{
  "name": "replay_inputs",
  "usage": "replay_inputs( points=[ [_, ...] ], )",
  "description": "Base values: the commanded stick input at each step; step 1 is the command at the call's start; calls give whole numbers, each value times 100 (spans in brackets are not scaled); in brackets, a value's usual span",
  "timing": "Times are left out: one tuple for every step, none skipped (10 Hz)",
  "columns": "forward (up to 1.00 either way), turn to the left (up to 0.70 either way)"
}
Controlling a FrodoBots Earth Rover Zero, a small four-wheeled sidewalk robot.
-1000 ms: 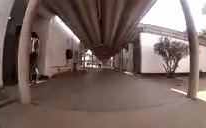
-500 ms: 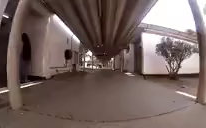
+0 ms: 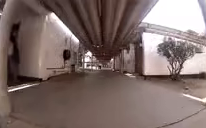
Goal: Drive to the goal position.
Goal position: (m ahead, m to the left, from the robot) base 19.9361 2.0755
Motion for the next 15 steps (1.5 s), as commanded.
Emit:
replay_inputs(
  points=[
    [50,0],
    [50,0],
    [50,0],
    [50,0],
    [50,0],
    [50,0],
    [50,0],
    [50,0],
    [50,0],
    [50,0],
    [50,0],
    [50,0],
    [50,0],
    [50,0],
    [50,0]
  ],
)
